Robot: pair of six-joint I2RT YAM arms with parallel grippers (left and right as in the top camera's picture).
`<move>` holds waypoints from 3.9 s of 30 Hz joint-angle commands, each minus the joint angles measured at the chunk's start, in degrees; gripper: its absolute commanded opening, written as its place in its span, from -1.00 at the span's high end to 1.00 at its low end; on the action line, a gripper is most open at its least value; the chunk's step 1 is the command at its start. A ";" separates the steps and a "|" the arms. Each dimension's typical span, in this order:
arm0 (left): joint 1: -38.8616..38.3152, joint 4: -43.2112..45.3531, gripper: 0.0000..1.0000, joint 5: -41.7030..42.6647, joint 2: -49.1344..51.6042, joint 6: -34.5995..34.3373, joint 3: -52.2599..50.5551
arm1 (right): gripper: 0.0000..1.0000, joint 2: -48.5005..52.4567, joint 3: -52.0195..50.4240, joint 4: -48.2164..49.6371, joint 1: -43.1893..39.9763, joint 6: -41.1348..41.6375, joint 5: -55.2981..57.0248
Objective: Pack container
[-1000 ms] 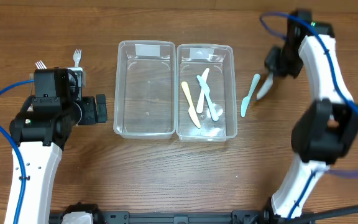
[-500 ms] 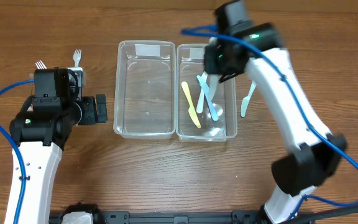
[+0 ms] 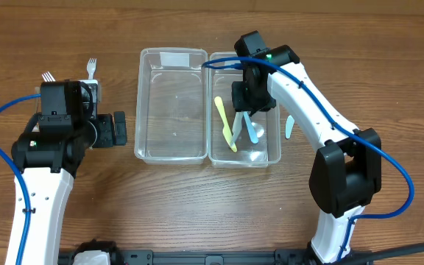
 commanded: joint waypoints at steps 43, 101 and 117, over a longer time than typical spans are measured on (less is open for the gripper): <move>0.24 -0.57 -1.00 0.68 -0.02 0.02 1.29 | -0.47 11.19 -1.55 3.91 -22.99 8.94 1.07; 0.24 -1.68 -1.00 0.70 -2.36 -0.07 3.39 | 0.92 -13.49 12.04 -8.09 -11.21 -1.68 3.23; 0.24 -2.69 -1.00 0.70 -4.57 -0.42 3.43 | 0.75 -12.39 -8.96 5.07 0.33 -0.42 0.70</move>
